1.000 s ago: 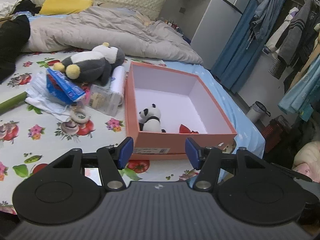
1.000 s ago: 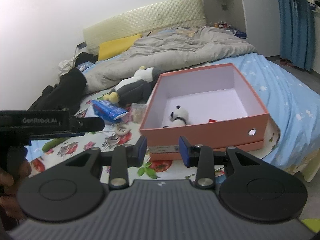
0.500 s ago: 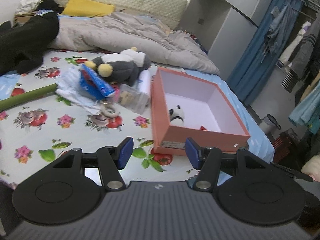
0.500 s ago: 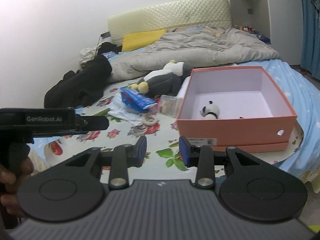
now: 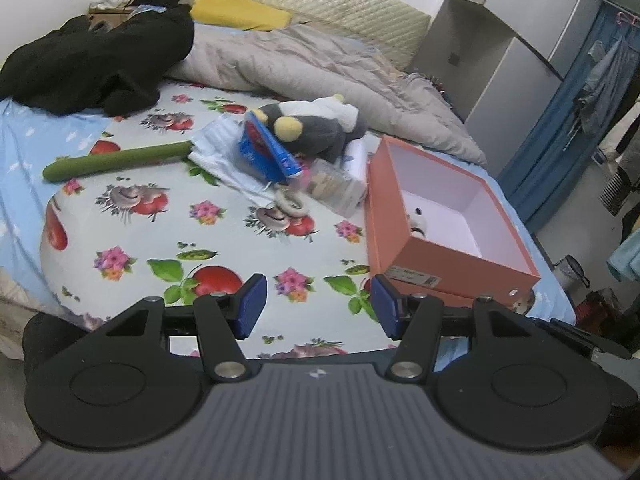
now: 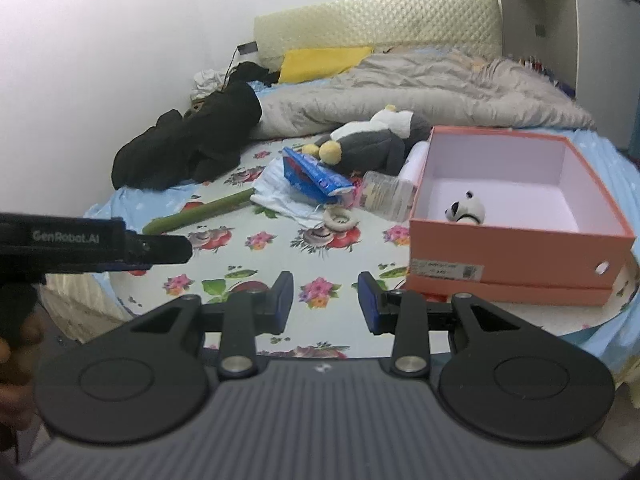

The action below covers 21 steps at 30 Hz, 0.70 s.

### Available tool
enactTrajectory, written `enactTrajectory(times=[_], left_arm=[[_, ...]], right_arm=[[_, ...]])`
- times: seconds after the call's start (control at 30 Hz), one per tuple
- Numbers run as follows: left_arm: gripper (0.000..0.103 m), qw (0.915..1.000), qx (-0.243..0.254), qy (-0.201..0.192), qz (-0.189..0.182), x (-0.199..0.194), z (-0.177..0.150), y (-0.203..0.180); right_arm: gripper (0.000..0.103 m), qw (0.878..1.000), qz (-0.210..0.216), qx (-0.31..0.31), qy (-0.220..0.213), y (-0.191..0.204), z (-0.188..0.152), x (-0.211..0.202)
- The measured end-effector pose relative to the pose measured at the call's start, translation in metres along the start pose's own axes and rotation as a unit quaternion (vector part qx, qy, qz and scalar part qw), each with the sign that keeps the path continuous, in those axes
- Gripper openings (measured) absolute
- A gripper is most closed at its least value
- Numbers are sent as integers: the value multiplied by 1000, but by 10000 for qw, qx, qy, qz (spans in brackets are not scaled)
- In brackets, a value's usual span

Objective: Organize soft objects
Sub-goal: 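Lift both tools up and away from the pink box, then move the left tool to the blue tissue packet while the right approaches the white ring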

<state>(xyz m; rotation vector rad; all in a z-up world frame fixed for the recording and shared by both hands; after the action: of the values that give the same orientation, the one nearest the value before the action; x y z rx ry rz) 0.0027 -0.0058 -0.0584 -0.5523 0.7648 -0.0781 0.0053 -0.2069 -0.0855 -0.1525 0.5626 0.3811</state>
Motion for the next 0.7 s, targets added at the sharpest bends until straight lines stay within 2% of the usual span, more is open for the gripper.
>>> enactTrajectory(times=[0.33, 0.7], left_arm=[[63, 9994, -291, 83, 151, 16, 9, 24], [63, 9977, -550, 257, 288, 53, 40, 47]], right_arm=[[39, 9998, 147, 29, 138, 7, 7, 26], [39, 9986, 274, 115, 435, 12, 19, 76]])
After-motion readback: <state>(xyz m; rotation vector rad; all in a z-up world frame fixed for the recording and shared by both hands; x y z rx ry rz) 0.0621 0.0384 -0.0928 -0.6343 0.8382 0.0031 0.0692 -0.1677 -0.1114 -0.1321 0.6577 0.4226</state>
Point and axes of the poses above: each gripper's, at about its wrist camera, not at the fingertips, and x roughly the way its jaws point, y to its left, z to its top, the point moved 5 cm from there along x, roughly the way its jaws point, and after that the axes turned 15 degrees about -x, right-handed, at the moved point
